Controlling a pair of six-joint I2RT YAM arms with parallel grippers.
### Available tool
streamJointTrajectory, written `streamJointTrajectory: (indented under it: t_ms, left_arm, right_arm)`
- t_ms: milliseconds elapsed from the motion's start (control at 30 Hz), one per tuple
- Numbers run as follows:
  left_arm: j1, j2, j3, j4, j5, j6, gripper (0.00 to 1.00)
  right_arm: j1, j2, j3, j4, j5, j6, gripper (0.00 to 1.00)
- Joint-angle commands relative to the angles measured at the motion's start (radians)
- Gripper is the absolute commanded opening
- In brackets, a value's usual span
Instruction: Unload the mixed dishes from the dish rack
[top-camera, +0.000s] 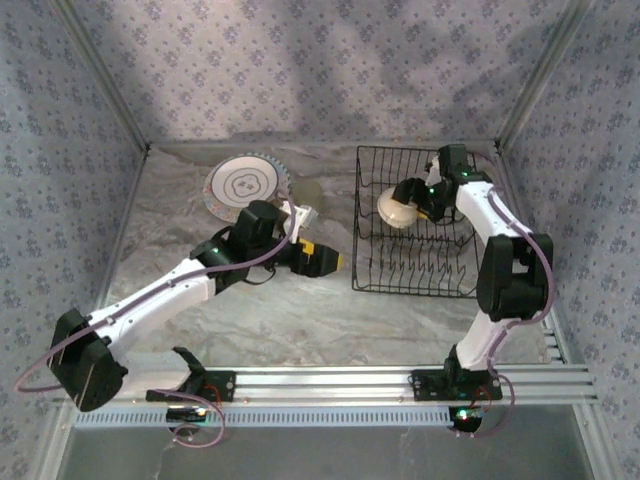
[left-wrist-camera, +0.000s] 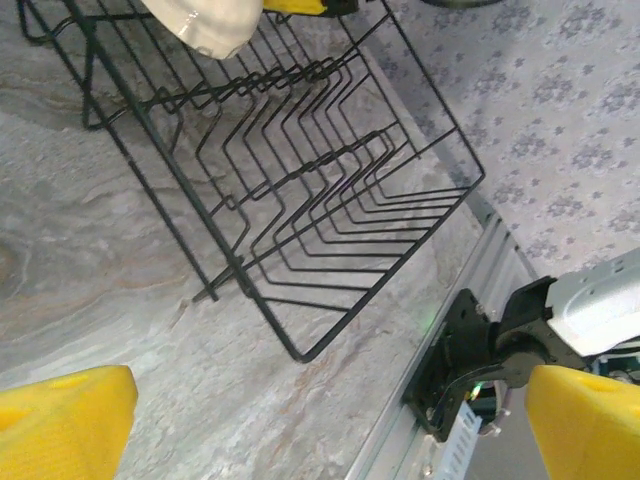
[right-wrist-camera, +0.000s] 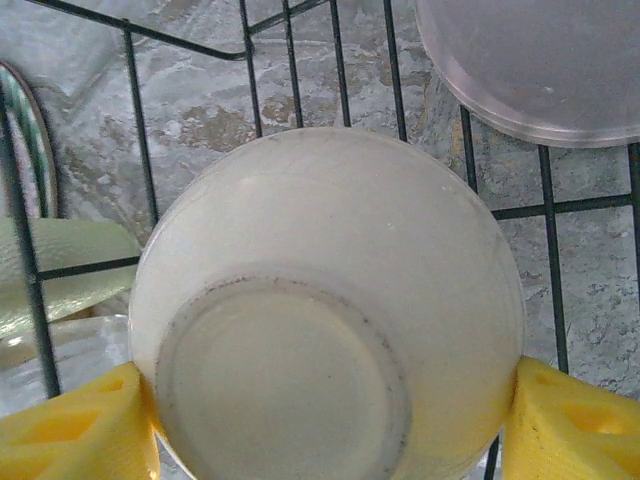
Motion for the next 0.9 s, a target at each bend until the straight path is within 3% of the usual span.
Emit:
streamJointTrajectory:
  t_ms: [0, 333, 533, 867]
  left_arm:
    - [0.018, 0.044, 0.063, 0.088, 0.090, -0.032, 0.99]
    - [0.058, 0.253, 0.205, 0.198, 0.241, -0.101, 0.99]
    - [0.093, 0.389, 0.279, 0.302, 0.323, -0.170, 0.94]
    - [0.114, 0.581, 0.430, 0.382, 0.400, -0.209, 0.89]
  right_arm:
    - [-0.035, -0.080, -0.041, 0.101, -0.114, 0.048, 0.58]
    - [-0.108, -0.183, -0.206, 0.274, -0.310, 0.173, 0.58]
    - [-0.147, -0.253, -0.286, 0.389, -0.401, 0.280, 0.58]
    - [-0.175, -0.336, -0.382, 0.545, -0.523, 0.419, 0.58]
